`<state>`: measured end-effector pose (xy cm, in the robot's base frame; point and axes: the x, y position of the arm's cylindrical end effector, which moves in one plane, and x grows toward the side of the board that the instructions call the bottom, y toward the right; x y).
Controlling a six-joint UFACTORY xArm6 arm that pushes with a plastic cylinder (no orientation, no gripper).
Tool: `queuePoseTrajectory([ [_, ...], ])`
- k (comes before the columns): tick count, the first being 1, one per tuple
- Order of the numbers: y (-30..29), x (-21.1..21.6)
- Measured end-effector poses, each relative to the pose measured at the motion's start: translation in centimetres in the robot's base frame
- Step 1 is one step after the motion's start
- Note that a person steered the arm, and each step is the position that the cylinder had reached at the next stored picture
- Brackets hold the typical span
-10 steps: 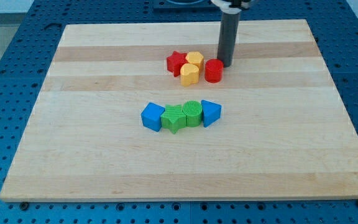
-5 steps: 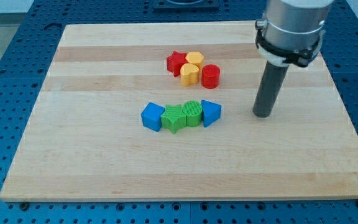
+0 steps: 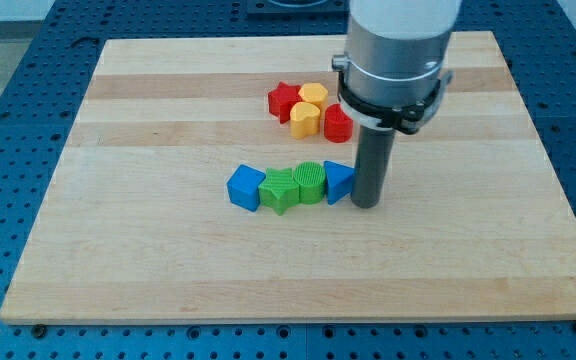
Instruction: Push the blue triangle above the green circle
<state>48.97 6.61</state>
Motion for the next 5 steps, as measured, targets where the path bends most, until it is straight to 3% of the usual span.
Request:
queuePoseTrajectory([
  [2, -1.8, -4.5],
  [5, -4.8, -0.8],
])
